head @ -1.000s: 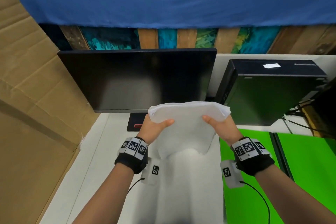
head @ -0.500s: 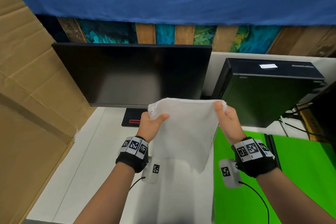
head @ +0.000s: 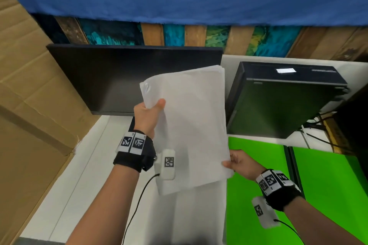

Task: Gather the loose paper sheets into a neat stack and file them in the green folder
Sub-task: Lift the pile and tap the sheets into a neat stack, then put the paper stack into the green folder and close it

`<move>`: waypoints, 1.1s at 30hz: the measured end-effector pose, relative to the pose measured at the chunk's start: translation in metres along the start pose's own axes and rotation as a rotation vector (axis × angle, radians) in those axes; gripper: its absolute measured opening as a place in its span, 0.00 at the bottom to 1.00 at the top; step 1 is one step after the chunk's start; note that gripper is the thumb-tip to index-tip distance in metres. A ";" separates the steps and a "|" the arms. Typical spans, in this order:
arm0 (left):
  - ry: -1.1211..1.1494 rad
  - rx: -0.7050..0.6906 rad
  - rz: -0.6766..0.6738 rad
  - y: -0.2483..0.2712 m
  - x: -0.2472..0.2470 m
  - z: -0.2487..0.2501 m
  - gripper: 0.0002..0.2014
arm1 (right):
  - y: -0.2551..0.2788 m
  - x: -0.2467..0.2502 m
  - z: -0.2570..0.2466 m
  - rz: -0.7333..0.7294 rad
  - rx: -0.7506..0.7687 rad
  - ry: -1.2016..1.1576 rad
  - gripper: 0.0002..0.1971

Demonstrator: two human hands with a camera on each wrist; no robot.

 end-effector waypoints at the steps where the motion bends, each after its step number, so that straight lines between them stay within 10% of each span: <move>1: -0.008 -0.003 0.017 0.000 0.000 0.000 0.06 | -0.001 0.000 0.002 -0.009 -0.014 0.015 0.16; 12: -0.014 -0.017 0.022 0.012 0.006 -0.005 0.05 | -0.008 0.012 -0.022 0.147 -0.019 0.547 0.13; 18: -0.088 -0.092 -0.199 0.018 0.019 -0.004 0.09 | -0.020 0.015 -0.101 0.369 0.265 0.025 0.10; 24: -0.278 0.029 -0.469 0.014 0.040 -0.046 0.17 | -0.020 -0.014 -0.067 0.237 -0.011 0.028 0.23; 33: -0.227 0.025 -0.355 0.009 0.011 -0.064 0.04 | -0.008 -0.020 -0.068 0.513 0.084 -0.130 0.10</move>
Point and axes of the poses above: each hand's wrist, its own y-axis away from the middle knuckle, its own x-axis out of the back of the hand, z = x × y, the point moved 1 cm from there along -y, towards the middle knuckle, and after that the axes turned 2 degrees about z, right-handed, at the moved point
